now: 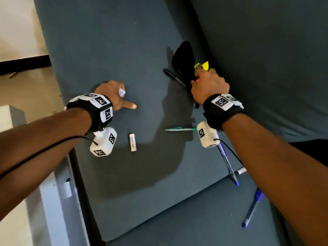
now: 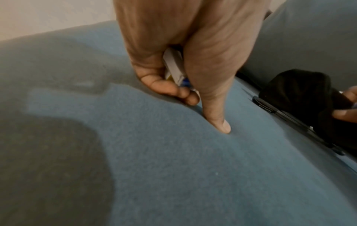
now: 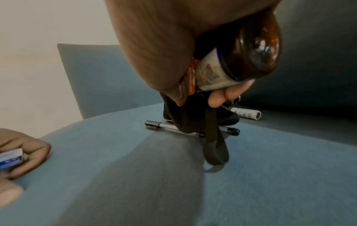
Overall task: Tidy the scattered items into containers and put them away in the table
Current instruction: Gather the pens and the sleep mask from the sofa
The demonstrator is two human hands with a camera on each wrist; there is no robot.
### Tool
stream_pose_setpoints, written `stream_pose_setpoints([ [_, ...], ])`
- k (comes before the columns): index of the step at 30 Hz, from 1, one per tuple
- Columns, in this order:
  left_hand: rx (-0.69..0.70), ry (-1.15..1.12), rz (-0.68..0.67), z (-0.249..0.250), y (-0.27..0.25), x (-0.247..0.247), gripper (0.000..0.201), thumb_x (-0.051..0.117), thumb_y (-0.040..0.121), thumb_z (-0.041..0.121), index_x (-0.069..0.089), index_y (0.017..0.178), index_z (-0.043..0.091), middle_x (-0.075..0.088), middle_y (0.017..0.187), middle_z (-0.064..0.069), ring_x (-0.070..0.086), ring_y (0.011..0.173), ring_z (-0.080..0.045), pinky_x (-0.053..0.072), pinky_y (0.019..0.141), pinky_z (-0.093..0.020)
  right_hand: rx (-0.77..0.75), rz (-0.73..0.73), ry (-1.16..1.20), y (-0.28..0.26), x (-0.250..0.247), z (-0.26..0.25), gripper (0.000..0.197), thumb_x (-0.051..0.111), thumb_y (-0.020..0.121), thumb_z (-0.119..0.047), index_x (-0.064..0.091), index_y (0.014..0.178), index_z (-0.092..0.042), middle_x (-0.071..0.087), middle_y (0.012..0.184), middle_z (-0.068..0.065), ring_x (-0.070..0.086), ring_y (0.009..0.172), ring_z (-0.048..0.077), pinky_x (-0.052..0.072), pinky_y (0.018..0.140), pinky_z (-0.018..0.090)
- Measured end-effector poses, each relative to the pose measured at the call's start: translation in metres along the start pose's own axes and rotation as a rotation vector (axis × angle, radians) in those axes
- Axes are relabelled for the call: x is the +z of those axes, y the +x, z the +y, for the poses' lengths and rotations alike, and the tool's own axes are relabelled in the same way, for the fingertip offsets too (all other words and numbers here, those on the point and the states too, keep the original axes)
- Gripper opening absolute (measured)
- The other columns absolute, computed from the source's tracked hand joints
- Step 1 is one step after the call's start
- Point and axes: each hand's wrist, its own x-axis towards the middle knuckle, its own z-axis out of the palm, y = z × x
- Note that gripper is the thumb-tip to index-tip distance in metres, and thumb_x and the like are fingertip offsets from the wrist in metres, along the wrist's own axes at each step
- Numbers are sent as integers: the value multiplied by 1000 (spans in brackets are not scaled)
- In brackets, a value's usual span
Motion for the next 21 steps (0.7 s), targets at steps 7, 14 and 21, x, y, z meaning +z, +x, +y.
stream_pose_setpoints([
  [7,-24,74,-32,7,-3,-2,58,83,63,53,58,79,3,60,76,-13,60,74,-35,49,69,-35,129,155,195,-29,-22,21,31,50,94,-41,51,122,-28,52,118,10,60,97,41,44,75,42],
  [14,-35,84,-47,15,-17,-5,43,80,71,48,53,77,15,55,84,-5,56,83,-32,47,76,-35,231,323,416,-144,-42,50,22,53,92,-42,53,105,-24,53,111,7,55,93,35,36,72,35],
  [21,176,7,225,-5,-143,-1,13,69,83,29,61,77,21,68,82,-10,65,82,-34,45,72,-36,216,37,476,-326,4,70,20,52,90,-44,54,100,-27,54,104,4,62,86,36,48,66,39],
])
